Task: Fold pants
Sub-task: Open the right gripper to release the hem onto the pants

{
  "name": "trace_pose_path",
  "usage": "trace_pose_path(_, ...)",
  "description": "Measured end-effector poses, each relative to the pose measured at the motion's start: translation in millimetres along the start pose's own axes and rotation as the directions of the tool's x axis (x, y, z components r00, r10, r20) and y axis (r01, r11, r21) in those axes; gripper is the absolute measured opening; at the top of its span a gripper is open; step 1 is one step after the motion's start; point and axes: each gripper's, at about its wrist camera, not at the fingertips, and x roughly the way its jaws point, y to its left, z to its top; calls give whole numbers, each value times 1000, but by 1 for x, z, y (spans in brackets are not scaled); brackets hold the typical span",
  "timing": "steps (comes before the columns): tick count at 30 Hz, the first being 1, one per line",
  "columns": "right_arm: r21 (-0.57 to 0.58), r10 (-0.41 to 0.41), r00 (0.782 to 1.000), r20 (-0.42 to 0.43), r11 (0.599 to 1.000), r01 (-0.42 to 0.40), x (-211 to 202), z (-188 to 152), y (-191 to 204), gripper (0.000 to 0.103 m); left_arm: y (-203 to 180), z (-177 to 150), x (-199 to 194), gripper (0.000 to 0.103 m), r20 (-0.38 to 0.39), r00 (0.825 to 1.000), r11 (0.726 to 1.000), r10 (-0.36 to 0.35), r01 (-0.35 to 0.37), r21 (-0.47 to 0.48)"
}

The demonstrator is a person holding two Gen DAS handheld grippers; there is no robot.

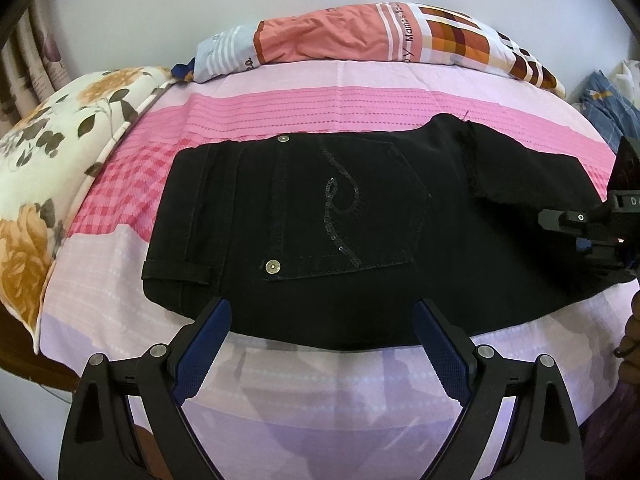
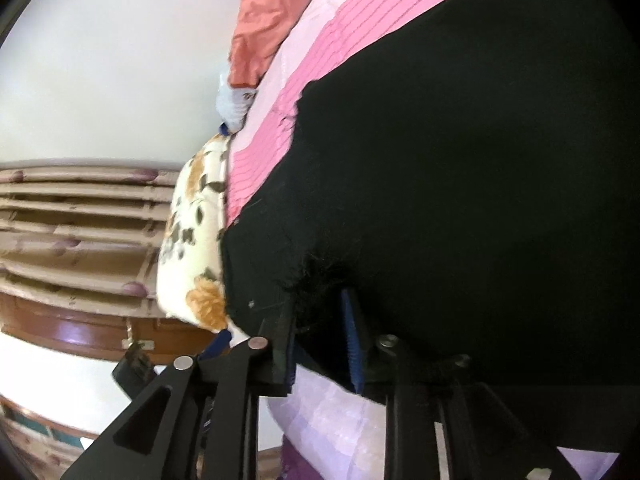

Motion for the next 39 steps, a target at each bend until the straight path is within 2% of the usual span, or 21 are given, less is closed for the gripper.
trace_pose_path(4,64,164,985,-62,985,-160,8,-3,-6,32,-2,0,0,92,-4,1000,1000,2,-2,0)
trace_pose_path(7,127,275,961,-37,955,-268,-2,-3,-15,41,-2,0,1,92,-4,1000,1000,2,-2,1)
trace_pose_path(8,128,282,959,-9,952,-279,-11,-3,-17,46,-2,0,0,92,-1,1000,1000,4,-4,1)
trace_pose_path(11,84,218,975,51,972,-222,-39,0,-22,48,0,0,-1,92,10,1000,1000,1,-1,-8)
trace_pose_path(15,71,182,981,61,980,-186,-48,3,-22,48,3,1,0,92,6,1000,1000,-7,7,-19)
trace_pose_path(19,2,132,991,-21,991,-132,-20,0,-4,48,5,1,-2,92,15,1000,1000,4,-4,-28)
trace_pose_path(23,-69,92,991,-97,993,-98,7,-5,10,48,10,2,-3,92,21,1000,999,7,-6,-47)
trace_pose_path(30,-23,102,986,-134,994,-106,13,-11,2,46,21,2,1,92,7,1000,997,2,-1,-82)
trace_pose_path(32,-38,72,988,-136,996,-77,14,-12,0,39,24,3,-1,92,13,1000,996,7,-6,-89)
trace_pose_path(33,-33,73,988,-137,996,-78,11,-12,-5,39,28,4,-2,92,15,1000,995,9,-8,-95)
trace_pose_path(39,-23,84,982,-170,996,-89,15,-14,-7,38,61,12,-8,92,16,1000,984,25,-21,-179)
